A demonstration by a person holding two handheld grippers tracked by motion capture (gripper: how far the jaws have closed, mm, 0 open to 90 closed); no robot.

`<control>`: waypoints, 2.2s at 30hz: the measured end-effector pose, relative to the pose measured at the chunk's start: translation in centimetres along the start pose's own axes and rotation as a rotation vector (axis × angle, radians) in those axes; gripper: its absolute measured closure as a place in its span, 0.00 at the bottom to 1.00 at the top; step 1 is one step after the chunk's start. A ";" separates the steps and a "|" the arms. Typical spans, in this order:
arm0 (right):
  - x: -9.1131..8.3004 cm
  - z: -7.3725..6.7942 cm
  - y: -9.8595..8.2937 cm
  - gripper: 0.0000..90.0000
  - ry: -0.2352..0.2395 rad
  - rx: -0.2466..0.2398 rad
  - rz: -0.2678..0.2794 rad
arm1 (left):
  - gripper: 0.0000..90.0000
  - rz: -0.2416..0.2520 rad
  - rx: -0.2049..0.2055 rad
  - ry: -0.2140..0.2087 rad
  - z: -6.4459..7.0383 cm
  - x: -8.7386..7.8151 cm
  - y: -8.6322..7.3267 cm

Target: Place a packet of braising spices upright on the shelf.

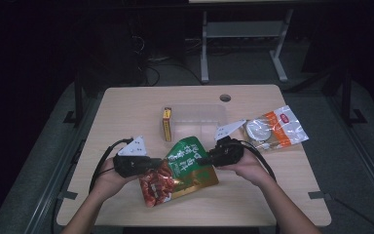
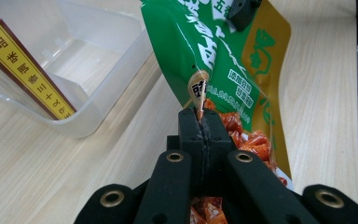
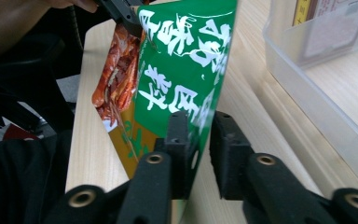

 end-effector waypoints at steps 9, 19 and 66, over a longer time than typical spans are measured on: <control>0.1 -0.1 -0.1 0.96 0.037 0.010 -0.010 | 0.99 0.038 -0.013 -0.024 0.3 0.0 0.4; 0.0 0.1 -0.3 1.00 0.034 0.019 -0.020 | 0.99 0.041 0.005 -0.037 0.6 0.2 0.4; -5.3 -2.8 2.8 1.00 0.061 -0.089 0.144 | 0.27 0.015 -0.128 0.121 -1.0 -2.1 -7.2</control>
Point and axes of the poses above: each handheld gripper's, and its own axes: x roughly forward along the jaws, y roughly out of its top, z roughly to its right, the point moved 9 cm from there along x, roughly forward along the jaws, and after that the axes turned 14 degrees about x, right-handed, at the moved point
